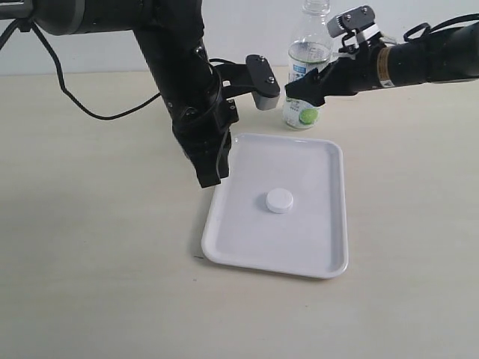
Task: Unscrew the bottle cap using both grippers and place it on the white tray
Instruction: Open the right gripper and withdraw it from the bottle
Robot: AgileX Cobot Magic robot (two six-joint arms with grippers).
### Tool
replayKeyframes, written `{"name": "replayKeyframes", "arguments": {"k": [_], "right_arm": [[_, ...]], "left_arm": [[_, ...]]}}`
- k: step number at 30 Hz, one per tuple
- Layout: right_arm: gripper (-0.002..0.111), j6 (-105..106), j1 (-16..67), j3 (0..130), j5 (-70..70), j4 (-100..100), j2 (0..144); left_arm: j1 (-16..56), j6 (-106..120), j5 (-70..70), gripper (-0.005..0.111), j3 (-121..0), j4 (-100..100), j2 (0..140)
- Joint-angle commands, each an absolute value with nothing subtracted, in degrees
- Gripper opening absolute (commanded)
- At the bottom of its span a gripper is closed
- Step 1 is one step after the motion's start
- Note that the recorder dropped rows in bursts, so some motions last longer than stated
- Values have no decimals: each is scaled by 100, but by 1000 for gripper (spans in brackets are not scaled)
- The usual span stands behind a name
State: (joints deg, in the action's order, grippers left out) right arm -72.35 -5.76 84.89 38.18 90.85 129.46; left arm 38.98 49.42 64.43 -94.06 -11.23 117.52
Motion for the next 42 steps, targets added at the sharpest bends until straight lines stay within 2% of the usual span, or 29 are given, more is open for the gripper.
{"name": "replayKeyframes", "arguments": {"k": [1,8,18,22,33,38,42], "right_arm": [[91,-7526,-947,8497,4643,9249,12867],[91,-8128,-1110,8497,4980,9995,12857],[91,-8421,-1217,8497,5315,9995,12525],[91,-8247,-1477,8497,6407,9995,12493],[91,-9180,-2361,8482,6996,9995,12468],[91,-9787,-2670,7867,6996,9995,12208],[91,-9828,-2790,7178,6996,9995,11912]], "left_arm": [[3875,4882,6516,0,-9389,-1130,11663],[3875,4880,6506,0,-9389,-1130,11663],[3875,4750,6506,0,-9389,-1130,11663],[3875,4761,6517,0,-9389,-1130,11663],[3875,4539,6395,0,-9389,-1152,11527],[3818,4278,6331,0,-9268,-1674,11056],[3649,4278,5831,0,-8552,-2296,10330]]}}
